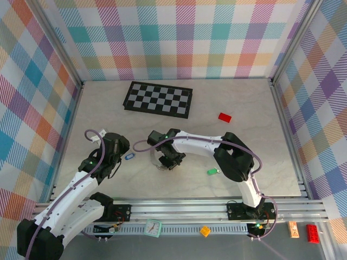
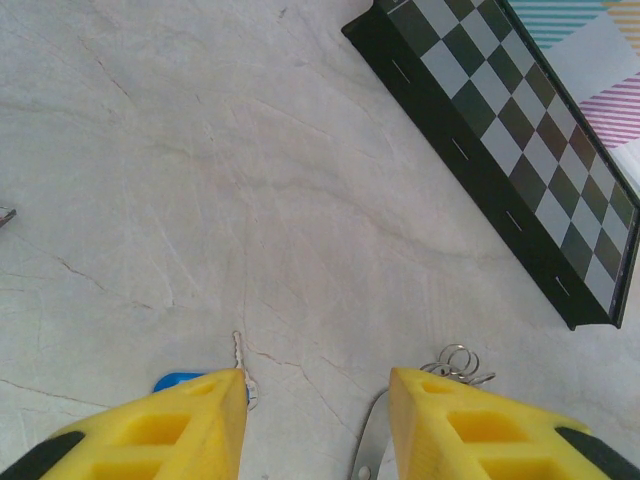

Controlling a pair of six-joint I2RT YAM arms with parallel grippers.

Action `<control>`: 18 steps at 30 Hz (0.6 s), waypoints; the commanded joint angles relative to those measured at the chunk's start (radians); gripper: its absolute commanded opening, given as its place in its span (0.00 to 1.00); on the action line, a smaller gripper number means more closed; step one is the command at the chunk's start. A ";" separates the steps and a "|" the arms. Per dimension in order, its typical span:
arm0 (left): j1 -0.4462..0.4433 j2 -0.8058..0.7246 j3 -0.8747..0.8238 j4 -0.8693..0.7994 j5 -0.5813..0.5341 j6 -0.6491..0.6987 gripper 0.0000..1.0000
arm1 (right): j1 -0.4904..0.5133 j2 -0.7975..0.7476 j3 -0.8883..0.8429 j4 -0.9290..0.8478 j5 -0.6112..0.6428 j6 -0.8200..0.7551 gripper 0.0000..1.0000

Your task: Put the keys on the keyring

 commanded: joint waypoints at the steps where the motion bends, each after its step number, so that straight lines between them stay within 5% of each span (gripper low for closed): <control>1: 0.011 -0.013 -0.008 -0.011 -0.022 -0.005 0.41 | 0.006 0.019 0.022 -0.032 0.014 -0.005 0.20; 18: 0.011 -0.028 -0.022 -0.033 -0.005 0.006 0.41 | 0.005 -0.042 0.035 0.004 -0.063 -0.008 0.26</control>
